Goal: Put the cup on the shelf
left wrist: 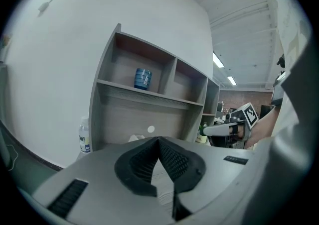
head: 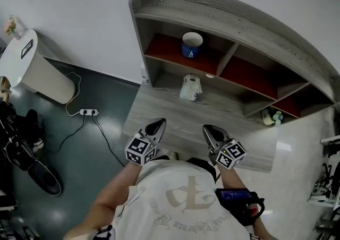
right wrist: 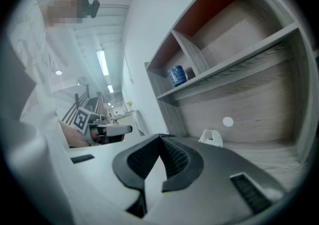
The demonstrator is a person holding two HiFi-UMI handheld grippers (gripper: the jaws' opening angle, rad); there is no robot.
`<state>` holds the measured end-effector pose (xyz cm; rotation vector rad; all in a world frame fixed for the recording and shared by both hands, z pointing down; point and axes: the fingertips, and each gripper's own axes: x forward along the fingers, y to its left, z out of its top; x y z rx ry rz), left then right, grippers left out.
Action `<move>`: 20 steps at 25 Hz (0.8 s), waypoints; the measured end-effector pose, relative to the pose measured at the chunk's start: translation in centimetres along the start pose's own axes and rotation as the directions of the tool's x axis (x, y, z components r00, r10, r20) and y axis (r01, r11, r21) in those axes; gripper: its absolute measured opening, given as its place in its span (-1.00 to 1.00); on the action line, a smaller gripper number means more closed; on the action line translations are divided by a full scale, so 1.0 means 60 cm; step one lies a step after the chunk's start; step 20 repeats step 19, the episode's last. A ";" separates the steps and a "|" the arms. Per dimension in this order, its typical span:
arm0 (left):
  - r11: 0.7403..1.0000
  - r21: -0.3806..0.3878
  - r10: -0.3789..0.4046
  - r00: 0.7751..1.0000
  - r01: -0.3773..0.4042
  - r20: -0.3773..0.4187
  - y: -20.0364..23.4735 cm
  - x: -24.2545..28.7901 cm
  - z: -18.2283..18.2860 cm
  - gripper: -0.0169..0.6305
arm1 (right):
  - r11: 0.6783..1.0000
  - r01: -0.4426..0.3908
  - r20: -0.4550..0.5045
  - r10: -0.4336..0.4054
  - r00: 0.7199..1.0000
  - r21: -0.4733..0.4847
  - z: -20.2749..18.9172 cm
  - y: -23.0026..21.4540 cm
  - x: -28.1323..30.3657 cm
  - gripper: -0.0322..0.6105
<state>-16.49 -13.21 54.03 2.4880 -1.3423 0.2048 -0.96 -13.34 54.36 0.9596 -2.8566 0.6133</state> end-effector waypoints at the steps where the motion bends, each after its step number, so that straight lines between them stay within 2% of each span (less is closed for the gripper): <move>1: 1.000 -0.002 0.002 1.000 -0.002 -0.001 -0.002 -0.002 -0.004 -0.94 | 1.000 0.000 -0.002 0.000 1.000 0.000 0.000 0.000 -0.002 -0.89; 20: 1.000 -0.007 0.010 1.000 -0.010 0.000 -0.017 0.008 -0.016 -0.94 | 1.000 -0.007 -0.009 0.007 1.000 0.000 -0.009 -0.003 -0.016 -0.89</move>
